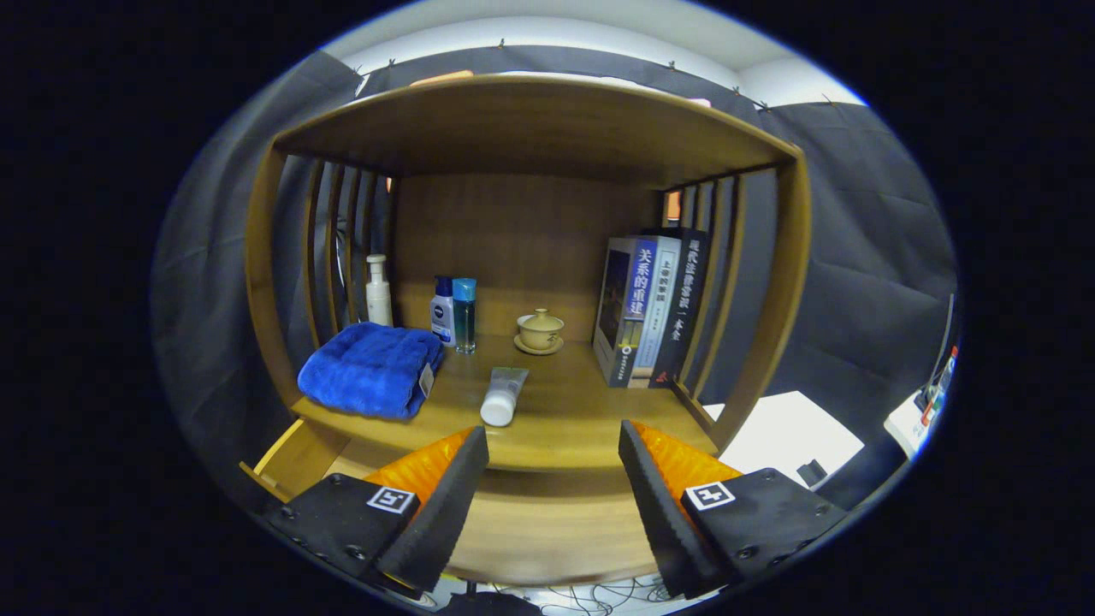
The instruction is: Pull open the drawer, take out the items inside it, and place them on the countertop above the cabinet.
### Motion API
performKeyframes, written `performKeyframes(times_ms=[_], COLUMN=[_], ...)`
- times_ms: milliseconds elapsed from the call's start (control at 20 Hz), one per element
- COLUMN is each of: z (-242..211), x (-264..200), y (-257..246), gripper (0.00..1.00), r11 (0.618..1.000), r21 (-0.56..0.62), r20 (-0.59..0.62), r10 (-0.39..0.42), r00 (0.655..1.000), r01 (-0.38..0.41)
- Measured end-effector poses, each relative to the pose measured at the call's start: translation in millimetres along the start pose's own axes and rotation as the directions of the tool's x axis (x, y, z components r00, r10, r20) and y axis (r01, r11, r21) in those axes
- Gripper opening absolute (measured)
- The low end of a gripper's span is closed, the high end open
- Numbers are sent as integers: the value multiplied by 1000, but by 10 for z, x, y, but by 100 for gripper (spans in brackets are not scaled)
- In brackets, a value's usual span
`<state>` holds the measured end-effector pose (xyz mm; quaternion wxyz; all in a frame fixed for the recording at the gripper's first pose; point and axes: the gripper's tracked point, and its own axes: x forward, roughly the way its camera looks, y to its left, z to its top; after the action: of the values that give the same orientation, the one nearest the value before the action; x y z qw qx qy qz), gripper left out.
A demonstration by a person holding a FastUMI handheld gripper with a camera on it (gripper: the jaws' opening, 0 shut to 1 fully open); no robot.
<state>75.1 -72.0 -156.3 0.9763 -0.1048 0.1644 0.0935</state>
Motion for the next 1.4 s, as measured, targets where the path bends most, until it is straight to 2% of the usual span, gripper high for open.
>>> performKeyframes(times_ms=[300, 550, 950, 1400], z=[-443, -837, -1489, -1609], x=[-607, -882, -739, -477], y=[-256, -322, -395, -308], gripper=[99, 99, 99, 99], r11=[999, 996, 991, 990], r21=[40, 92, 128, 139], r20=[32, 50, -40, -57], r10=[-38, -20, -30, -2], r00=[999, 999, 999, 998], r01=[37, 16, 34, 10])
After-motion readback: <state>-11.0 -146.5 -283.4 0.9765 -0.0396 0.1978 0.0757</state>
